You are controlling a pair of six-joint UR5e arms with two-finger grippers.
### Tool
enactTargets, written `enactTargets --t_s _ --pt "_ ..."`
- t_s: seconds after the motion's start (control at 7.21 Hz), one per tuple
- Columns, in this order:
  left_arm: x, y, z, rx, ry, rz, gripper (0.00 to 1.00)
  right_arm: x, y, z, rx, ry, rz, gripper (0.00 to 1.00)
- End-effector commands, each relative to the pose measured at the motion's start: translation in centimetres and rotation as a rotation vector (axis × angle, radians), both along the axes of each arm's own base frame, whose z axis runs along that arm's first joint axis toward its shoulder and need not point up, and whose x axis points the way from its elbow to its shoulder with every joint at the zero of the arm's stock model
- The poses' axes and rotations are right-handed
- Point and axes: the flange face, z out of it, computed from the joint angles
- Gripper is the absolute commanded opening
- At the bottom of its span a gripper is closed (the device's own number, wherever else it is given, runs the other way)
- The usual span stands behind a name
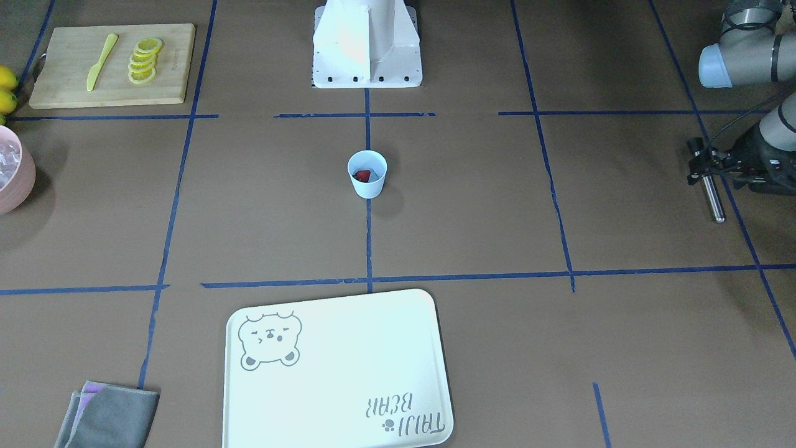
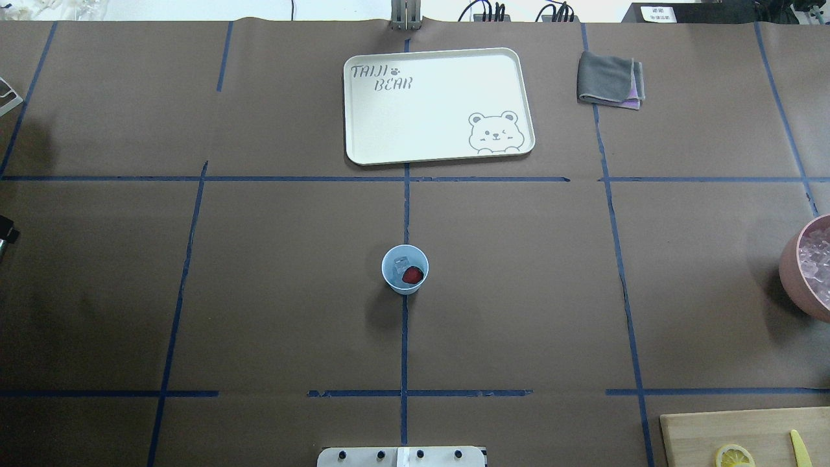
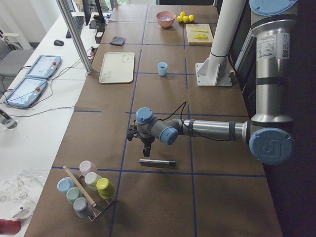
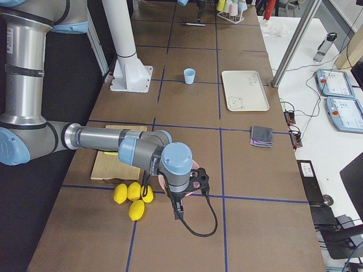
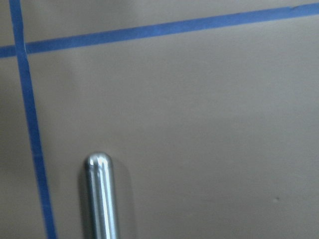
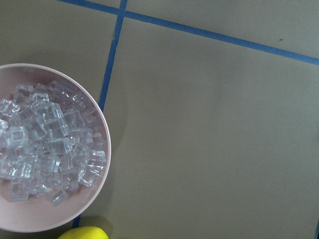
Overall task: Mash ice and strawberries in cup
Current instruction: 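Lower the pestle onto the table and release it with the left gripper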
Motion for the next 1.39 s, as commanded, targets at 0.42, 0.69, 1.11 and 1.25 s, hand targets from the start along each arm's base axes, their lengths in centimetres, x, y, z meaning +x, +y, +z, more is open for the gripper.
enactTargets --t_s 0.42,0.69,1.11,1.25 --pt "-16.1 2.6 -1.1 -0.051 0.002 -0.055 1.00 0.1 0.0 0.1 -0.003 0.000 0.004 1.00" --pt "-17.1 3.8 -0.5 -0.069 0.046 -0.082 1.00 0.1 0.0 0.1 -0.007 0.000 0.006 1.00" --pt "-17.1 3.5 -1.2 -0.054 0.045 -0.087 1.00 0.0 0.0 0.1 -0.007 -0.002 0.007 1.00" --pt "-17.1 3.6 -1.1 -0.055 0.047 -0.088 1.00 0.0 0.0 0.0 -0.005 -0.002 0.007 1.00"
